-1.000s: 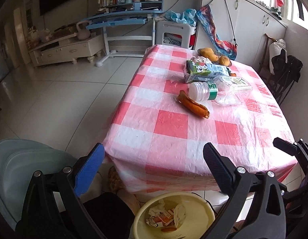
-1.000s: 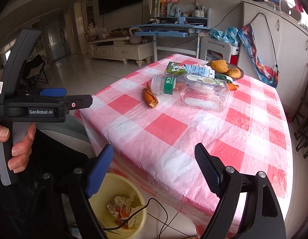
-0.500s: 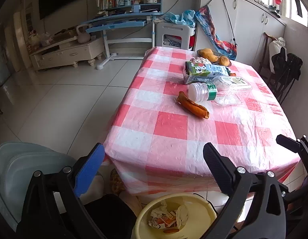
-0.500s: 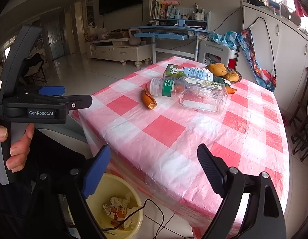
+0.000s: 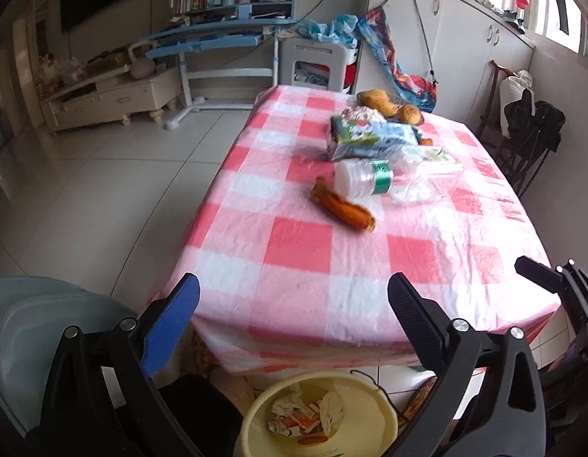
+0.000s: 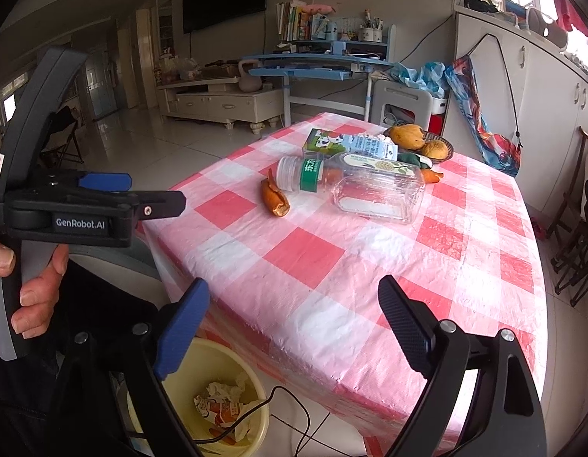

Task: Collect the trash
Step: 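Raise the left tool back over the table, then grasp the clear water bottle with right tool while left tool grasps orange peel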

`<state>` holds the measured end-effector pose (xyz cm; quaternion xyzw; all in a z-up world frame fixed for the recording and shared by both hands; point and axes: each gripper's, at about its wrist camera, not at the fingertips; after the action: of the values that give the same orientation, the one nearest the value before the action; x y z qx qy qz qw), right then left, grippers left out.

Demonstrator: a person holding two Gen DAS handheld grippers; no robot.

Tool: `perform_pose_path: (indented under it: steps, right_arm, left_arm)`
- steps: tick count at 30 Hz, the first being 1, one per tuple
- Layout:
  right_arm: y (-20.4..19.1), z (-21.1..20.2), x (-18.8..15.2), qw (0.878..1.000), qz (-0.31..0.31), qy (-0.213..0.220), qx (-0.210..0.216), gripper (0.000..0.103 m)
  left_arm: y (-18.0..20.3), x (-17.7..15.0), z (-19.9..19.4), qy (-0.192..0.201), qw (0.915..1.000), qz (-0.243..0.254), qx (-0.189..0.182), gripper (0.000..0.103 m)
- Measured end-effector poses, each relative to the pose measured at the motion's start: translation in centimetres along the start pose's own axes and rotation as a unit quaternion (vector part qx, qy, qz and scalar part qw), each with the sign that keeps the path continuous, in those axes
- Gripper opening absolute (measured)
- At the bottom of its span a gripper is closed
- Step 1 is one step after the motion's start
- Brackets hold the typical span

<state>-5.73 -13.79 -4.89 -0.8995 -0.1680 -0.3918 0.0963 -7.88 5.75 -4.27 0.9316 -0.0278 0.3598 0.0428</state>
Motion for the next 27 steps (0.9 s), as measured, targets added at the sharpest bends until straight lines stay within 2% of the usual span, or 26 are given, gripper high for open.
perform_pose_path:
  steps: [3,6,8,14,18,20,23,27]
  right_arm:
    - [0.5,-0.1,0.1,1.000,0.010,0.001,0.000,0.088]
    - [0.9,-0.1,0.1,1.000,0.017,-0.003,0.000,0.089]
    - [1.2,0.0,0.0,1.000,0.019,-0.005,-0.002,0.089]
    - [2.5,0.6,0.1,0.999,0.045,-0.016,-0.007,0.089]
    - [4.3,1.4,0.4,0.997,0.078,-0.023,-0.008,0.089]
    - [5.5,1.6,0.5,0.994,0.101,-0.027,-0.015,0.089]
    - [6.9,1.9,0.2,0.991,0.131,-0.033,-0.019,0.090]
    - [7.8,2.3,0.0,0.987,0.154,-0.042,-0.018,0.090]
  left_arm:
    - [1.1,1.9,0.2,0.020,0.9995,0.021,-0.012,0.096]
    - [1.3,4.4,0.9,0.041,0.9981,0.014,-0.043,0.096]
    - [1.1,5.9,2.2,0.040,0.9972,0.006,-0.063,0.096]
    - [1.1,9.8,7.8,0.003,0.9932,-0.019,-0.115,0.096]
    - [2.5,11.4,11.5,-0.019,0.9931,0.004,-0.115,0.096]
    - [3.0,11.7,13.0,-0.035,0.9923,0.003,-0.119,0.096]
    - [3.7,11.5,14.3,-0.061,0.9872,-0.005,-0.147,0.096]
    - [6.2,10.3,14.4,-0.091,0.9772,0.030,-0.190,0.096]
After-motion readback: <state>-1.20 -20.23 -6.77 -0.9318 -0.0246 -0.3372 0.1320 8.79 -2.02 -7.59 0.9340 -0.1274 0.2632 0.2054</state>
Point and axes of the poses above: each gripper's, at about its wrist camera, not at the fingertips, and z roughly the way its jaws point, y to its right, x to its top, and after that the axes turned 1 degree about -x, right-handed
